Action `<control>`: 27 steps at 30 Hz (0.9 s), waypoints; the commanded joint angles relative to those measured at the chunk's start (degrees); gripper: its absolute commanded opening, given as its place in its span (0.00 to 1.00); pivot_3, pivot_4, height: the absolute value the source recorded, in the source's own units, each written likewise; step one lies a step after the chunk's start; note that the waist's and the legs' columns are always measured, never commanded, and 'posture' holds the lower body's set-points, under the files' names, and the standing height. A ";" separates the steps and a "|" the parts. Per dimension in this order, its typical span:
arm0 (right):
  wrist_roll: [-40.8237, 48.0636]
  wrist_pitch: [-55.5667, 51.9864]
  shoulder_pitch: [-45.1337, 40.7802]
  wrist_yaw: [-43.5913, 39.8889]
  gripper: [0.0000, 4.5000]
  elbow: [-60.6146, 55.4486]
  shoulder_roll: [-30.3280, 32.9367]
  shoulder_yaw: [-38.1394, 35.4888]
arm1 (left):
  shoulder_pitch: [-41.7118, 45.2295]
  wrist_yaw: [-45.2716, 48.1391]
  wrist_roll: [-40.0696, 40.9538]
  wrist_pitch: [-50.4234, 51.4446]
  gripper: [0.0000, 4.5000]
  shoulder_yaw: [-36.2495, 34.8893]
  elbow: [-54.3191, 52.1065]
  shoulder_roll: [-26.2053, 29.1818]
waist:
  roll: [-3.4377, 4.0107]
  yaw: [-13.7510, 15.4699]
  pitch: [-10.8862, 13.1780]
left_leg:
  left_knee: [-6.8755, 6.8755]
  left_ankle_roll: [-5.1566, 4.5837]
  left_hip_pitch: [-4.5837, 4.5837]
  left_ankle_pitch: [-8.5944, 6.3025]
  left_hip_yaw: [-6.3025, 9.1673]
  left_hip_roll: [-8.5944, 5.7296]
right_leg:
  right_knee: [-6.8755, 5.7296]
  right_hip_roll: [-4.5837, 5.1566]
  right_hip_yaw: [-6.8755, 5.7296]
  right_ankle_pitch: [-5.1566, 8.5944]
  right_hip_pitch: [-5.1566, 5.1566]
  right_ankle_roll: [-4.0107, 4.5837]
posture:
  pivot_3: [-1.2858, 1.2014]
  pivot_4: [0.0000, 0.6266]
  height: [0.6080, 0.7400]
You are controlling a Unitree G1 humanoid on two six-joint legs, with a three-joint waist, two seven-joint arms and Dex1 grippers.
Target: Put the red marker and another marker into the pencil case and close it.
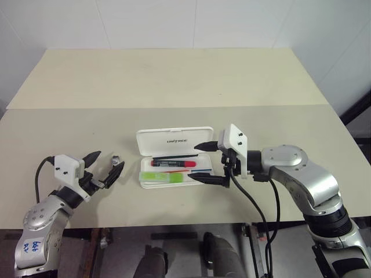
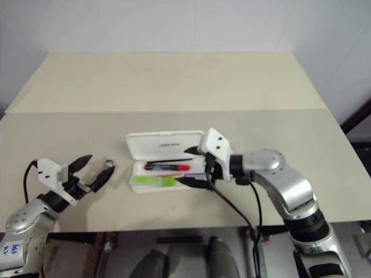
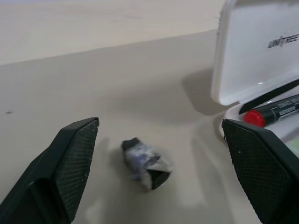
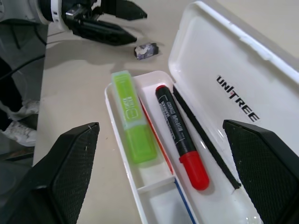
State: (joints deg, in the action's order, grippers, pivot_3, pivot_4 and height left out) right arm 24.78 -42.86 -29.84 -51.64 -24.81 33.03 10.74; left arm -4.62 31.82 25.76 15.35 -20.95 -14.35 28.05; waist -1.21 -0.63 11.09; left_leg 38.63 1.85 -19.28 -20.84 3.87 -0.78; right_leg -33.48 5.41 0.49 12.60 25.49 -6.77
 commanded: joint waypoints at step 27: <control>3.26 -1.61 1.87 3.73 0.99 -4.64 2.51 -3.90 | 10.37 -8.93 -2.22 23.32 1.00 6.18 2.81 2.13 | 0.00 0.78 0.00 | 0.34 0.01 0.02 0.02 0.09 -0.09 | -0.06 0.07 0.00 -0.01 -0.06 -0.01 | 0.52 0.24 1.00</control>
State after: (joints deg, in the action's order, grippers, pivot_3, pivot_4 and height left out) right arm 27.18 -45.00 -28.02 -48.21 -26.96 34.91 8.49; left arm 5.52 22.48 23.83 37.49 -16.10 -12.19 29.95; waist -1.20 0.15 11.09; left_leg 38.98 1.87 -19.26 -20.81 3.97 -0.88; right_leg -33.54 5.48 0.49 12.58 25.43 -6.77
